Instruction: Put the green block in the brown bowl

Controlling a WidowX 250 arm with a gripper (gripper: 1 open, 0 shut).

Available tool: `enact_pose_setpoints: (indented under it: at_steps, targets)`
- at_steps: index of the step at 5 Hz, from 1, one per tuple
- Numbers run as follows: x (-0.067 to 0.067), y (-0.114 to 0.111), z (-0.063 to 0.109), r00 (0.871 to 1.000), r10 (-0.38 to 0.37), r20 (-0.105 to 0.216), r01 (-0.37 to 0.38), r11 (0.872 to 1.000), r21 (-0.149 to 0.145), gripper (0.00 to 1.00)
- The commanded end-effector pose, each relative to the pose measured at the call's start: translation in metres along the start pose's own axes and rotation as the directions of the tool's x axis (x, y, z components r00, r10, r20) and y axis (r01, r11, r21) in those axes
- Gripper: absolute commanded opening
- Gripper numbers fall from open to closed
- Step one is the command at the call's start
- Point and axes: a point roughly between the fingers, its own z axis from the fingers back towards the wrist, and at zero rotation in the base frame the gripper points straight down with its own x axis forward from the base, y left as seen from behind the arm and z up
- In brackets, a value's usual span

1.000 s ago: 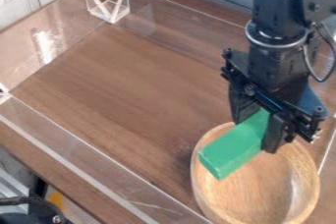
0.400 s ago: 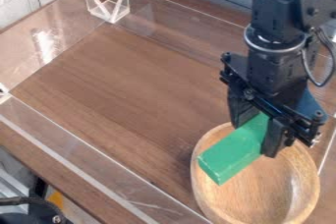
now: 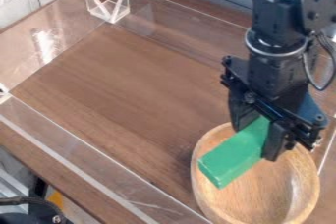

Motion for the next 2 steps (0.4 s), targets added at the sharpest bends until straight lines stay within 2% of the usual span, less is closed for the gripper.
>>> enact_pose_setpoints:
  at_steps: [1,2]
  targets:
    - [0.0029,-0.0047,0.0111,0.999,-0.012,0.050,0.012,1.000,-0.012,0.00]
    - [0.0014,-0.0057,0.0104,0.999,-0.012,0.048,0.013,1.000,-0.019,0.00]
